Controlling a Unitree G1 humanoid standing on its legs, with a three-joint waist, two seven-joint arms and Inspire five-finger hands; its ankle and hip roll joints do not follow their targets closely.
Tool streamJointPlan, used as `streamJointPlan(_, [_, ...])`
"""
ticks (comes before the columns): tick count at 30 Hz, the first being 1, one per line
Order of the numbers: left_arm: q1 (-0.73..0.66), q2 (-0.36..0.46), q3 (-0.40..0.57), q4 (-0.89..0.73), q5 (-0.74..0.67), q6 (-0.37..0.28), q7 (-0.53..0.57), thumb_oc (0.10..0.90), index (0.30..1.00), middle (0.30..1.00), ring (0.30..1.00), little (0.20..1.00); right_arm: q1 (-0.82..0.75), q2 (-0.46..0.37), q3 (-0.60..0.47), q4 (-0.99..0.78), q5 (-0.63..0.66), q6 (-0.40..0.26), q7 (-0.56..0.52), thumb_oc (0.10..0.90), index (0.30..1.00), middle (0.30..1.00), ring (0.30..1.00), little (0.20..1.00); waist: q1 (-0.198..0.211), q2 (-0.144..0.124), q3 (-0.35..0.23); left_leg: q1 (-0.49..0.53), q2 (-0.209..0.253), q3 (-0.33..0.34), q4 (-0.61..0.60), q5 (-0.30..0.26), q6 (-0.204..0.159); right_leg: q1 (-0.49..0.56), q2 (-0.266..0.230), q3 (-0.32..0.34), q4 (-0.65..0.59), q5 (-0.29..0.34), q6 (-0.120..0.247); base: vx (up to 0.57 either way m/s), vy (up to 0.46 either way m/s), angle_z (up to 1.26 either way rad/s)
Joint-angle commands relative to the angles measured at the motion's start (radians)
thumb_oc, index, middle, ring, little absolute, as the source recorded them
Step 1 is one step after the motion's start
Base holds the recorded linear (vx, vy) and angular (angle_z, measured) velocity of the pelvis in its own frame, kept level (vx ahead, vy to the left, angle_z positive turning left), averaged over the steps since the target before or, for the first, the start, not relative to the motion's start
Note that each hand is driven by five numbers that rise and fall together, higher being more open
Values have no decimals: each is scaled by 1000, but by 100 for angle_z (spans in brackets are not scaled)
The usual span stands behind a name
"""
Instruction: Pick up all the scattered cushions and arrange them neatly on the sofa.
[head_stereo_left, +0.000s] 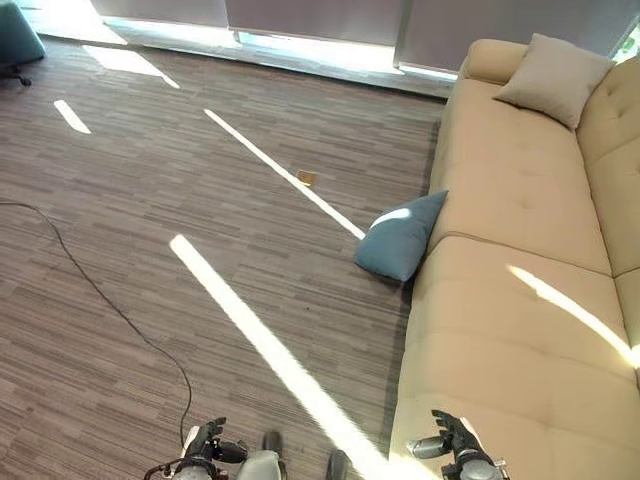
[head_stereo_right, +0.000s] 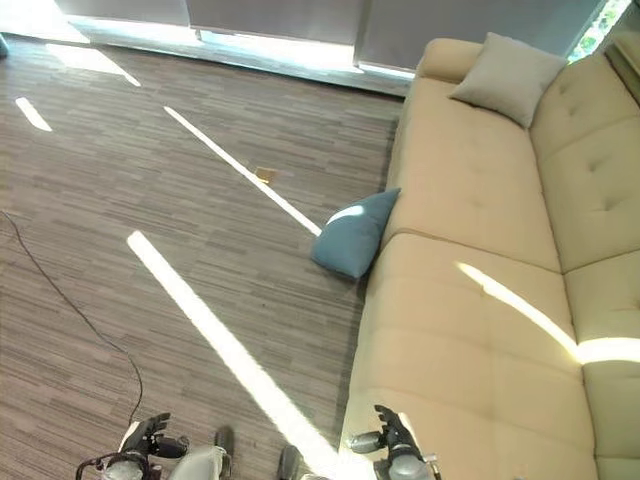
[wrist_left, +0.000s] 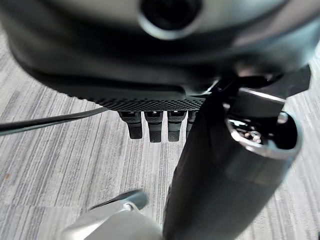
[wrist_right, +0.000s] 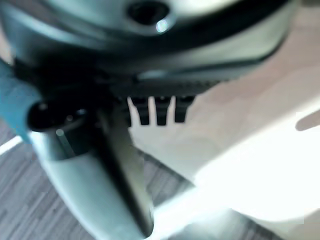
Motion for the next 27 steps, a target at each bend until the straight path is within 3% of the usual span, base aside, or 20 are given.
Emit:
streamJointPlan(1, [28, 32, -13, -10, 27, -9, -9, 800, 900, 900, 900, 900, 47, -28, -3, -35, 9, -17, -27, 800, 900, 900, 900, 900, 3, -11, -56, 7, -22, 8, 53, -53, 28, 10, -36, 106, 75, -99, 126, 285, 141, -29])
streamJointPlan(8, [42, 53, 4, -19, 21, -2, -6, 800, 900, 900, 900, 900, 41, -16, 17, -60, -21, -5, -21, 800, 900, 900, 900, 900, 8, -26, -70, 62, -45, 25, 64, -111, 70, -14, -80, 157, 199, -101, 156, 185, 144, -50])
streamJointPlan(11, [46, 78, 13, -34, 19, 0, -4, 800, 900, 900, 900, 900, 32, -9, 37, -73, -47, 5, -7, 800, 900, 900, 900, 900, -4, -17, -56, 113, -61, 38, 45, -137, 115, -97, -108, 183, 396, -20, 183, 142, 164, -17])
streamJointPlan(15, [53, 88, 31, -29, 6, 0, -2, 800, 900, 900, 900, 900, 21, -4, 49, -87, -64, 6, -8, 800, 900, 900, 900, 900, -13, 10, -41, 168, -49, 42, 17, -151, 127, -185, -122, 155, 524, 30, 183, 175, 131, -10])
streamJointPlan(18, [56, 88, 35, -17, -1, -1, -1, 800, 900, 900, 900, 900, 21, -9, 57, -91, -68, 7, -8, 800, 900, 900, 900, 900, -29, 9, -34, 222, -58, 27, 5, -181, 122, -231, -91, 127, 433, -19, 165, 265, 29, -16])
streamJointPlan(20, [58, 86, 37, -8, 1, 0, -1, 800, 900, 900, 900, 900, 22, -12, 60, -89, -68, 8, -8, 800, 900, 900, 900, 900, -40, 4, -34, 256, -65, 22, -9, -195, 120, -255, -70, 120, 365, -16, 167, 266, -16, -7])
streamJointPlan(21, [56, 82, 45, 9, 0, 1, 2, 800, 900, 900, 900, 900, 20, -17, 62, -86, -69, 11, -5, 800, 900, 900, 900, 900, -52, -10, -34, 285, -83, 15, -14, -215, 112, -286, -70, 89, 242, 14, 178, 206, -20, 1])
streamJointPlan(24, [60, 72, 49, 27, 13, -3, -2, 800, 900, 900, 900, 900, 36, -20, 59, -80, -70, 11, -5, 800, 900, 900, 900, 900, -67, -16, -41, 343, -87, 11, -7, -256, 96, -252, -65, 65, 167, 31, 177, 361, -91, 1])
streamJointPlan(26, [65, 67, 43, 31, 24, -1, -3, 800, 900, 900, 900, 900, 47, -18, 55, -71, -63, 12, -3, 800, 900, 900, 900, 900, -74, -16, -45, 348, -78, 4, 19, -252, 84, -234, -46, 90, 166, 28, 162, 257, -106, 21])
streamJointPlan(27, [73, 58, 49, 32, 18, -1, -10, 800, 900, 900, 900, 900, 59, -20, 39, -64, -53, 8, -3, 800, 900, 900, 900, 900, -71, -20, -41, 298, -52, 26, 191, -201, 31, -185, -47, 78, 144, 30, 144, 196, -202, 61])
